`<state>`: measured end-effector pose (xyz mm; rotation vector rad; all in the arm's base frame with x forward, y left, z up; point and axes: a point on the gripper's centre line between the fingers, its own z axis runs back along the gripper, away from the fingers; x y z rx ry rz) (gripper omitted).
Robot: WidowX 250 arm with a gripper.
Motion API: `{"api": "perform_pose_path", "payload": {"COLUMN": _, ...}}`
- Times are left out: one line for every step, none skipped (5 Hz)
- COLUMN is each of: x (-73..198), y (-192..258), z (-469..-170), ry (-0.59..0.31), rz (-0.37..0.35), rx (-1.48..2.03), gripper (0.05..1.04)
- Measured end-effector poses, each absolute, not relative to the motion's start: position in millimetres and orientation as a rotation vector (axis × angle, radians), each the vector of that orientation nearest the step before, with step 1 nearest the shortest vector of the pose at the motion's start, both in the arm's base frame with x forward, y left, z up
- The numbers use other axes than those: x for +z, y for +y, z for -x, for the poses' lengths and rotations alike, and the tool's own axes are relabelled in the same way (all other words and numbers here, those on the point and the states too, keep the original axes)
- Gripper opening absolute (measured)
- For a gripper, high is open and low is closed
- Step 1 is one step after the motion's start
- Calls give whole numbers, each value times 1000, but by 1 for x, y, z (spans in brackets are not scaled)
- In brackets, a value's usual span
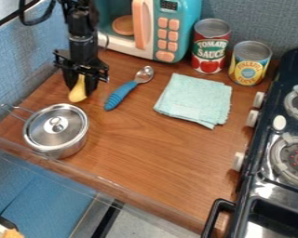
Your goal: Put the plastic banana on top of the blue cloth
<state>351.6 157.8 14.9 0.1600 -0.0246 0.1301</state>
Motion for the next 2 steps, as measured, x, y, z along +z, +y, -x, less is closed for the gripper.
{"api": "perform_pose_path", "payload": {"x": 64, "y": 127, "z": -372, "ry": -123, "rz": -162, "rx": 99, "gripper": 509}}
{"api": "perform_pose_path", "payload": {"x": 77, "y": 72, "z": -394, "ry": -177, "rz": -105, "rx": -15, "gripper": 509}}
